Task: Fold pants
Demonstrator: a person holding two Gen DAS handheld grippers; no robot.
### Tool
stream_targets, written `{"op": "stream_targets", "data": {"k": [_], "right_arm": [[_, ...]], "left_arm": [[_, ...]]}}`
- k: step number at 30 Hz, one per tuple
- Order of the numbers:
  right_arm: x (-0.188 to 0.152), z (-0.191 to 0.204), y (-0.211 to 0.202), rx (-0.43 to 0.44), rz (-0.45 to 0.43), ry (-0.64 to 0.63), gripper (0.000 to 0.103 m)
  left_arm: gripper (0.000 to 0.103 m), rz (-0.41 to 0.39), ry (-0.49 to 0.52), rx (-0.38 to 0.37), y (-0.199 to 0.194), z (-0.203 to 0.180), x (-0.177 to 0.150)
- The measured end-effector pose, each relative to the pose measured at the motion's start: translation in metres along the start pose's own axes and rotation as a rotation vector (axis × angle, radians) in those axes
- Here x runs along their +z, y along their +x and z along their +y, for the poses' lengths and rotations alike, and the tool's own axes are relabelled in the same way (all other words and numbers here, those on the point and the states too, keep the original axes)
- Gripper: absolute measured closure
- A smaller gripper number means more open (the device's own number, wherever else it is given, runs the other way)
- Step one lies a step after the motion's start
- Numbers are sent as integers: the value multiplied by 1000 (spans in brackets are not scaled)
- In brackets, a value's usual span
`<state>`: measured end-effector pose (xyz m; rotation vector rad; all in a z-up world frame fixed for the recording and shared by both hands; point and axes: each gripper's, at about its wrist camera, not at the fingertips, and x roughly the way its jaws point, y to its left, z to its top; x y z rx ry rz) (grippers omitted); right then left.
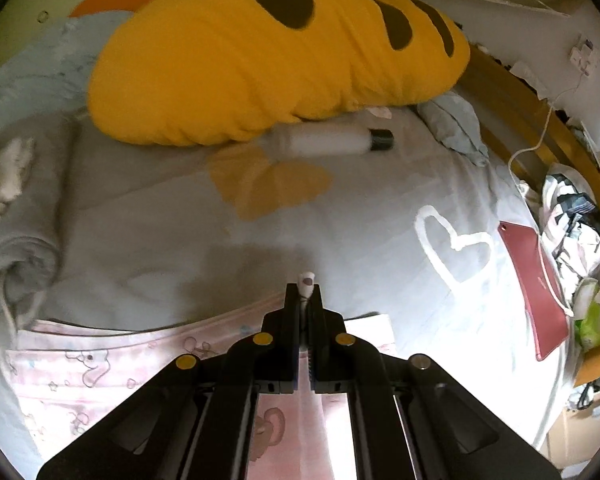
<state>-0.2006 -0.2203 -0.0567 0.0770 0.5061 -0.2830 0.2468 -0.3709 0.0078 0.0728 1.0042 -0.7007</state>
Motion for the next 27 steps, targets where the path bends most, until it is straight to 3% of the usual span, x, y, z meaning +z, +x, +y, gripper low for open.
{"op": "stream_targets", "data": {"k": [4, 13, 19, 20, 22, 27], "right_arm": [[-3, -5, -1, 7, 23, 41, 96], [2, -15, -8, 1, -31, 85, 95], [3, 11, 2, -1, -6, -30, 93], [4, 15, 4, -5, -5, -53, 90], [7, 20, 7, -5, -12, -87, 72], [12, 36, 20, -107, -16, -157, 77]], "left_arm": [[101, 1, 24, -4, 7, -17, -3], [101, -1, 12, 14, 16, -24, 0], [101, -6, 20, 18, 16, -24, 2], [101, -8, 26, 22, 15, -25, 2], [101, -8, 22, 21, 14, -24, 4], [101, -22, 18, 16, 10, -24, 5]]}}
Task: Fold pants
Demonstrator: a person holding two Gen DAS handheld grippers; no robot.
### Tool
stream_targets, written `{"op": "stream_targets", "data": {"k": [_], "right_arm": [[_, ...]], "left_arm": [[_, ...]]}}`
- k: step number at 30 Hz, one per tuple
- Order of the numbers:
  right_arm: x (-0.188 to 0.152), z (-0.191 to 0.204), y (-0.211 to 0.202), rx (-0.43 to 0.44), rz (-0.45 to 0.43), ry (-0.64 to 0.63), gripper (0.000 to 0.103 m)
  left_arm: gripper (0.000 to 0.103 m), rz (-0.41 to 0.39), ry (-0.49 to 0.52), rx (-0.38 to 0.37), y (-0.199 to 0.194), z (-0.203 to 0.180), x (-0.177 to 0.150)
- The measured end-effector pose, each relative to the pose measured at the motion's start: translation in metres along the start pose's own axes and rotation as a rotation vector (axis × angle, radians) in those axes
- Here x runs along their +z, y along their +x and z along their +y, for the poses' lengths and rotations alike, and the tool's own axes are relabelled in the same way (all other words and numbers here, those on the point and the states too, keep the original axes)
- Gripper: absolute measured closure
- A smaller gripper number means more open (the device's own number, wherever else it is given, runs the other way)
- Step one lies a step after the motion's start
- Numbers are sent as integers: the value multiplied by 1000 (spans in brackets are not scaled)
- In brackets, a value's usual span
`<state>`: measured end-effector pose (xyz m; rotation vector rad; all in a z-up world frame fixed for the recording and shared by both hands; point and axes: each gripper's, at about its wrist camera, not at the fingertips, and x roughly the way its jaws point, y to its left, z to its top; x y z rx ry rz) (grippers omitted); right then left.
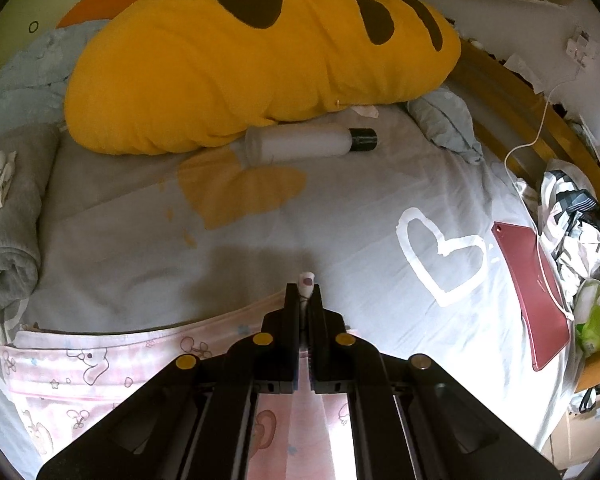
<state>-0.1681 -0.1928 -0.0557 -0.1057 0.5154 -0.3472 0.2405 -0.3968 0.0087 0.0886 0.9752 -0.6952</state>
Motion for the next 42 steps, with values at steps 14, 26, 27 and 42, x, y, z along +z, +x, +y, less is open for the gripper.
{"op": "stream_targets", "data": {"k": [14, 26, 27, 42], "right_arm": [[4, -12, 18, 4, 64, 40, 98], [-15, -17, -4, -64, 45, 139, 99], [-17, -17, -5, -64, 48, 139, 99], [-22, -18, -29, -112, -2, 158, 54]], "left_arm": [[101, 11, 14, 18, 3, -5, -1], [101, 65, -7, -3, 17, -11, 3], [101, 75, 0, -4, 21, -13, 2], [55, -99, 145, 93, -8, -47, -5]]}}
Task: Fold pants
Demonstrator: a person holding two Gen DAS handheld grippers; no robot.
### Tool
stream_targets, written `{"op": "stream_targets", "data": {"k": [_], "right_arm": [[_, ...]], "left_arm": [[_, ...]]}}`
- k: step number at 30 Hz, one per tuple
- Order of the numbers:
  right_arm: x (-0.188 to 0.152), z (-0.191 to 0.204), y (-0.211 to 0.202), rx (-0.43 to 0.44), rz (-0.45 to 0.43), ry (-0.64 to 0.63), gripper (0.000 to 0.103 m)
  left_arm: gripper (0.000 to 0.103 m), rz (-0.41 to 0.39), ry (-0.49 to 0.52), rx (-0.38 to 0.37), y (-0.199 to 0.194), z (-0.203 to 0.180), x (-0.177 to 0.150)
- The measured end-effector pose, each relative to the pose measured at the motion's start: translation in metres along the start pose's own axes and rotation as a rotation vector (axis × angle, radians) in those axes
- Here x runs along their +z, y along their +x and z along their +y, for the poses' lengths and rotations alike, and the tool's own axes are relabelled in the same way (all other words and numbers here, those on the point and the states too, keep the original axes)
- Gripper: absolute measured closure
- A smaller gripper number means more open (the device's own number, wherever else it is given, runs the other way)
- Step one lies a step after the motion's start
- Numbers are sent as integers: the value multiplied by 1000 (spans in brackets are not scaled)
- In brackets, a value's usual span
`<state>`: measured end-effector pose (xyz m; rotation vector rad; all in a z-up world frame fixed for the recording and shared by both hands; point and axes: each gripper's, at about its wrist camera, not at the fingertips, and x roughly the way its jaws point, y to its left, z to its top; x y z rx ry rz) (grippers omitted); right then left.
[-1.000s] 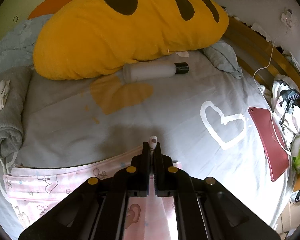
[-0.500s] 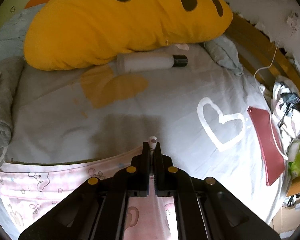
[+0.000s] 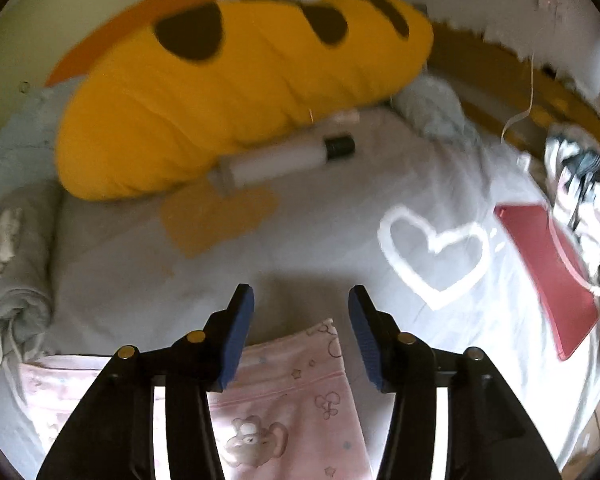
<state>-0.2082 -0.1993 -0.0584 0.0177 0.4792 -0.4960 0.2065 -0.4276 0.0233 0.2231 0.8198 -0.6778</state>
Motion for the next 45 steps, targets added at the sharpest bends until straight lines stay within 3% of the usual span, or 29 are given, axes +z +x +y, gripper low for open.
{"op": "stream_targets", "data": {"k": [1, 2, 5, 13, 19, 24, 31, 36, 39, 45], "right_arm": [[1, -4, -2, -1, -8, 19, 36], [1, -7, -4, 6, -14, 36, 35], [4, -14, -6, 25, -11, 67, 35], [8, -26, -18, -5, -56, 99, 33], [24, -28, -28, -1, -119, 49, 18], [65, -62, -22, 115, -104, 128, 17], [132, -117, 1, 201, -105, 188, 16], [169, -129, 15, 246, -156, 203, 11], [189, -123, 27, 282, -172, 176, 1], [219, -107, 65, 322, -169, 160, 1]], "left_arm": [[55, -31, 9, 6, -10, 1, -1], [54, -64, 27, 23, -20, 1, -2], [49, -157, 57, 93, -55, 6, -13], [49, -348, 112, 214, -153, 27, -70], [40, -476, 77, 229, -239, 39, -116], [30, -556, 39, 219, -288, 49, -155], [21, -600, 4, 237, -315, 63, -205], [1, -619, 11, 282, -320, 70, -227], [1, -616, 13, 325, -314, 76, -230], [1, -618, -19, 329, -287, 94, -224]]}}
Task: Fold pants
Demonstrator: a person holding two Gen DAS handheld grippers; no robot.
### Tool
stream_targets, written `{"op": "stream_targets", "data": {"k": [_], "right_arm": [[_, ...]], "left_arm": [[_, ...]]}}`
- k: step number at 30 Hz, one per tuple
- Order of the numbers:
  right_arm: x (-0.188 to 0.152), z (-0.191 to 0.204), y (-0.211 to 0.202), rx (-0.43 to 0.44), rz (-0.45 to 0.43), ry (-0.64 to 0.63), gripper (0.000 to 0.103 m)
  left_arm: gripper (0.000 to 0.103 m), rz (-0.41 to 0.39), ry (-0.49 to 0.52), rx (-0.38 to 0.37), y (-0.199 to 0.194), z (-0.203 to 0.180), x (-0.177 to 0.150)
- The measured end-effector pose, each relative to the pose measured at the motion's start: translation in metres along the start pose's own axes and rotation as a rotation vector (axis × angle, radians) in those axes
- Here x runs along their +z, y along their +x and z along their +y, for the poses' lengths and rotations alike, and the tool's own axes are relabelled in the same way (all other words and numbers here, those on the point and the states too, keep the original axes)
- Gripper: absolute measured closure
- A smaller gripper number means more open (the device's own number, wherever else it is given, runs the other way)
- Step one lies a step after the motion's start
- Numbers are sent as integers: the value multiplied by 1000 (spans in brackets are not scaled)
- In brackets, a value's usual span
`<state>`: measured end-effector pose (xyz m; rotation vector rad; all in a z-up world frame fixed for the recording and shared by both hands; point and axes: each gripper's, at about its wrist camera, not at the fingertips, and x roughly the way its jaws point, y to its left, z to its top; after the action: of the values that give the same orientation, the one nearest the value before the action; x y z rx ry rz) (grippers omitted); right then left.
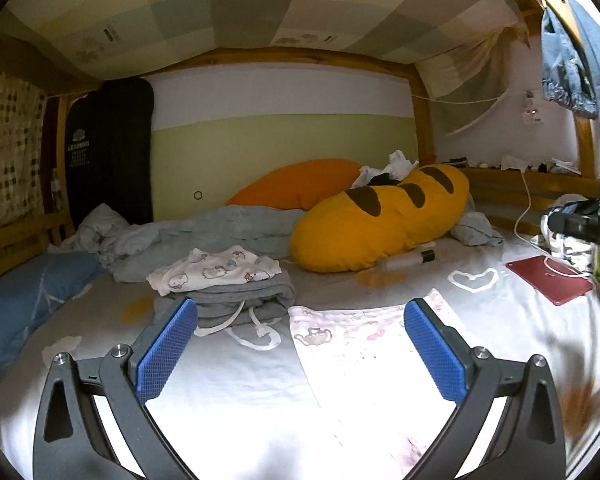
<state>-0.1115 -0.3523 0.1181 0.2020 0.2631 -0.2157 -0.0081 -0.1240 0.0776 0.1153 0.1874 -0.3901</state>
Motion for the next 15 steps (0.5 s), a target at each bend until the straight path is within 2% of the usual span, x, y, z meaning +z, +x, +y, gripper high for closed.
{"op": "stream_targets", "data": {"k": [5, 9, 10, 12, 15], "right_arm": [[8, -2, 62, 28, 87, -10, 1], [0, -14, 124, 103, 284, -11, 1], [-4, -19, 139, 118, 328, 4, 4], [-13, -29, 162, 115, 395, 41, 14], [-27, -45, 195, 98, 491, 85, 31]], "left_arm": [[1, 44, -31, 7, 52, 6, -4], [3, 202, -84, -64, 108, 15, -15], [6, 239, -97, -78, 122, 17, -18], [19, 289, -129, -80, 147, 23, -23], [27, 338, -188, -98, 182, 29, -23]]}}
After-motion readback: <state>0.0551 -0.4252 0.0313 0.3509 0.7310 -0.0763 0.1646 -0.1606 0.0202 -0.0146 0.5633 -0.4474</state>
